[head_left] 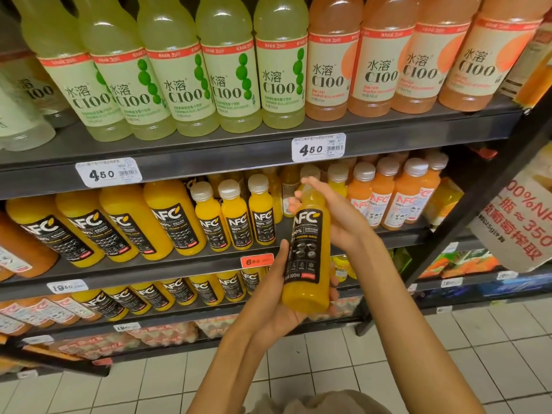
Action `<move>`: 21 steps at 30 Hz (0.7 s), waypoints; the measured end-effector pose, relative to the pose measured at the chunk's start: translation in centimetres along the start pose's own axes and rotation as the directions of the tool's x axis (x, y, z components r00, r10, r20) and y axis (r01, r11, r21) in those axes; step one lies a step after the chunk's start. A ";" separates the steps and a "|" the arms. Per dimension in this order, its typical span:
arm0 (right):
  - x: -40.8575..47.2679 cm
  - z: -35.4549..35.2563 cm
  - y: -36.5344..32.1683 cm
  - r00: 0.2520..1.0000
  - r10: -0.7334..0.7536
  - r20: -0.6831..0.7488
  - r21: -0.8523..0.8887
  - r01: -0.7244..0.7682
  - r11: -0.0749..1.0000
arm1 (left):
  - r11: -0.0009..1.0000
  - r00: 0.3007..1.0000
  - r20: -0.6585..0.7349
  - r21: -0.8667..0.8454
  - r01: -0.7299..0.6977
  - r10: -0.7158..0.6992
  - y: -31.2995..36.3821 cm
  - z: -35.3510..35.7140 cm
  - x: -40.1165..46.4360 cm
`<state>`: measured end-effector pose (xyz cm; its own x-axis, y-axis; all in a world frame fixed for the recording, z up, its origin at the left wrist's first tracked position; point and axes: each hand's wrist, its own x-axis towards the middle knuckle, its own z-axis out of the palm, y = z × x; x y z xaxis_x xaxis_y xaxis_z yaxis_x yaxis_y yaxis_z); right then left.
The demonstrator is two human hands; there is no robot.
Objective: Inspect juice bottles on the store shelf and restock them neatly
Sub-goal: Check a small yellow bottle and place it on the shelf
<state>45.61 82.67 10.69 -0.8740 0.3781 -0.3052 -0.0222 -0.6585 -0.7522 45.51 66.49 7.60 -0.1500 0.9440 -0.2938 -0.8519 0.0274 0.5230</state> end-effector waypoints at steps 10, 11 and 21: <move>-1.8 -0.1 2.6 0.962 0.272 -0.006 0.256 -0.262 0.931 | 0.984 0.998 -0.009 -0.171 -0.057 0.056 0.6 2.5 -0.8; -1.9 0.0 2.7 0.962 0.274 0.011 0.270 -0.267 0.925 | 0.984 0.998 -0.015 -0.167 -0.055 0.053 0.6 2.4 -0.9; 0.7 0.9 -0.4 0.999 0.018 0.046 -0.106 -0.013 0.994 | 0.960 0.979 -0.159 0.268 -0.079 0.125 -0.1 -0.1 -0.9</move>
<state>44.53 82.64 11.28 -0.8956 0.3358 -0.2917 0.0411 -0.5905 -0.8060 45.67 65.63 7.71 -0.3327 0.8758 -0.3497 -0.6717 0.0402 0.7397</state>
